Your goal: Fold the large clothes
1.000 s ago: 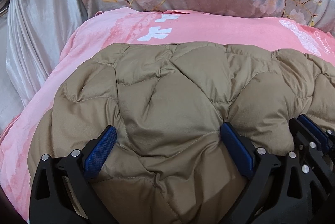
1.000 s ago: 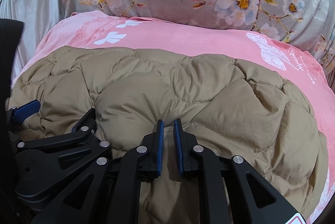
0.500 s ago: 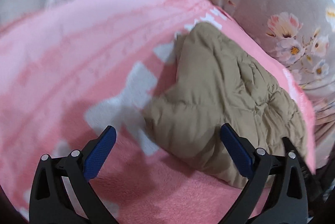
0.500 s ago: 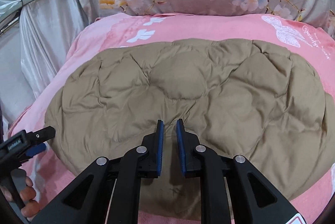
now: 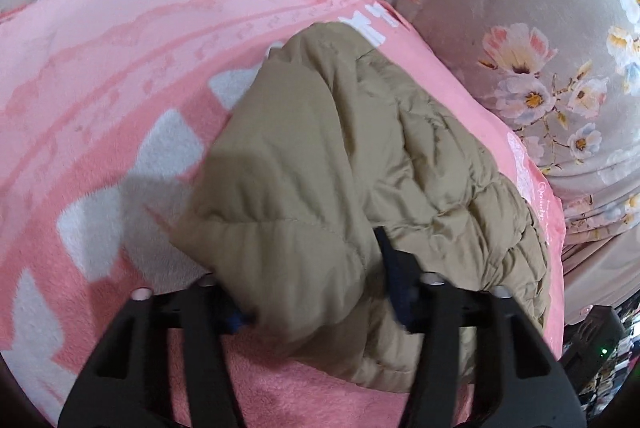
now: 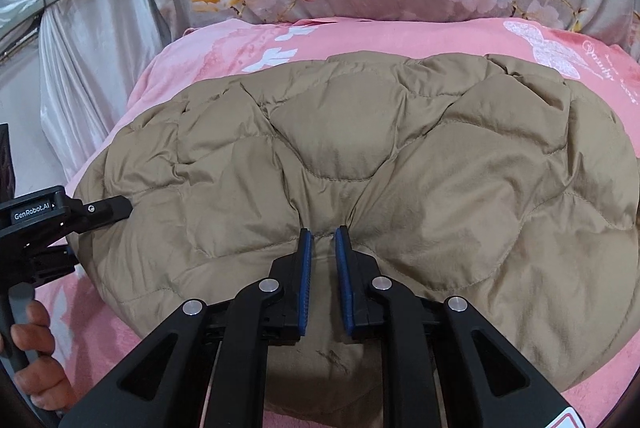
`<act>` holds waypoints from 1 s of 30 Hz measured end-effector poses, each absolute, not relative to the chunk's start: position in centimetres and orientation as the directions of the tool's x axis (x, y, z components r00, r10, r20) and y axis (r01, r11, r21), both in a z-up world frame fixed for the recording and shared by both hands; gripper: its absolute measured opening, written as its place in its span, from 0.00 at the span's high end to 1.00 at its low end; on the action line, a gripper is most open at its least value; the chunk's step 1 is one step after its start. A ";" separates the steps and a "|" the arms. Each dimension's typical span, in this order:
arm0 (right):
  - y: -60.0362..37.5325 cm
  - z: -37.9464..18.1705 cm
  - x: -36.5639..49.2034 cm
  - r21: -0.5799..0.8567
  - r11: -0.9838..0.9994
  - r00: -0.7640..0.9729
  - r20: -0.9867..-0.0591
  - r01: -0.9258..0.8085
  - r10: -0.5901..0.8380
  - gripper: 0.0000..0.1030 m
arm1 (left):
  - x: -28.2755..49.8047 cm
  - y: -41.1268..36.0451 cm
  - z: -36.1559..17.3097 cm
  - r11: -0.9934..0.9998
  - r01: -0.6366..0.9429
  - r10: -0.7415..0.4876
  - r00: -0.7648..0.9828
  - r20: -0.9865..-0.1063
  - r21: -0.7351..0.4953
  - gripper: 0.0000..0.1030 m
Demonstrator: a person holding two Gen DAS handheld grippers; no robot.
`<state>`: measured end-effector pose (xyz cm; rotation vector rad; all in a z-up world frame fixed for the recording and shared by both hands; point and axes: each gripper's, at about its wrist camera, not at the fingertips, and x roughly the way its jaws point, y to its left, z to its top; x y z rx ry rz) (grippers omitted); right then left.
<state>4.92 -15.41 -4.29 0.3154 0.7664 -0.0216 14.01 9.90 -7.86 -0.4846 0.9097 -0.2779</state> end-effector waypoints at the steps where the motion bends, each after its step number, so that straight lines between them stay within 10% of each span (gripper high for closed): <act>1: -15.6 -4.1 4.4 0.297 0.944 0.718 -0.688 0.144 0.107 0.88 | 13.9 10.0 -7.4 0.856 0.035 -0.433 0.594 -0.678 -0.516 0.70; 11: -18.0 -4.1 -1.1 0.399 0.897 0.677 -0.715 0.190 0.175 1.00 | 9.4 8.9 0.4 0.854 0.186 -0.468 0.685 -0.559 -0.486 0.88; 30: -15.4 -5.6 0.7 0.563 0.822 0.614 -0.682 0.092 0.398 1.00 | 5.8 2.5 9.1 0.847 0.443 -0.531 0.712 -0.460 -0.292 0.90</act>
